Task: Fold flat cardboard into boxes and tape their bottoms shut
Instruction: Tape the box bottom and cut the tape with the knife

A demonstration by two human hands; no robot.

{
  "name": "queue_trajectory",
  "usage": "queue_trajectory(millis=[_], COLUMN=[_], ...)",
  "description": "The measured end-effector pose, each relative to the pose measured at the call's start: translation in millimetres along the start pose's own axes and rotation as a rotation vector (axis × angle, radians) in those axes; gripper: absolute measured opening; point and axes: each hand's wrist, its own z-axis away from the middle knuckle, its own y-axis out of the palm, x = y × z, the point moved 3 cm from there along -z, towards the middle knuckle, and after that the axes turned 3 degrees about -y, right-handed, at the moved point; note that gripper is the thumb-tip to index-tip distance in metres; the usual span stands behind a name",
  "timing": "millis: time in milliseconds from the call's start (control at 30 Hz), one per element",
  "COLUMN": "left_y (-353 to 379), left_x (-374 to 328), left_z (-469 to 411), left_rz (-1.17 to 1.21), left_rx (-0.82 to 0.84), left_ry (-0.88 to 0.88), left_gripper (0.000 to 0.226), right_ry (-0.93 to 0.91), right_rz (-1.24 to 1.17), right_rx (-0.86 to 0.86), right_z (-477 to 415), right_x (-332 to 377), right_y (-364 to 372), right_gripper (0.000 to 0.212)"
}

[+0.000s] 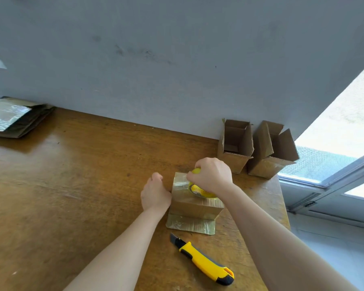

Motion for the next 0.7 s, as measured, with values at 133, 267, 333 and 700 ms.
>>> queue_trajectory(millis=[133,267,333,700], left_y=[0.9,3.8,5.9,-15.4], left_x=[1.2,8.4,6.8,-16.0], left_z=[-0.6,-3.1,-6.0,16.3], left_rz=[-0.009,0.034,0.069,0.471], left_rx=[0.029,0.238,0.318,-0.133], left_ry=[-0.009,-0.136,-0.181,0.008], left_gripper=[0.017,0.024,0.031,0.033], right_ry=[-0.002,-0.011,-0.009,-0.001], right_rz=[-0.005,-0.006,-0.006,-0.015], right_rx=[0.005,0.014,0.017,0.005], right_z=[2.8,2.6,2.9,3.6], right_x=[0.8,2.0,2.3,0.4], right_y=[-0.6,-0.3,-1.0,-1.1], right_gripper=[0.03,0.029,0.03,0.03])
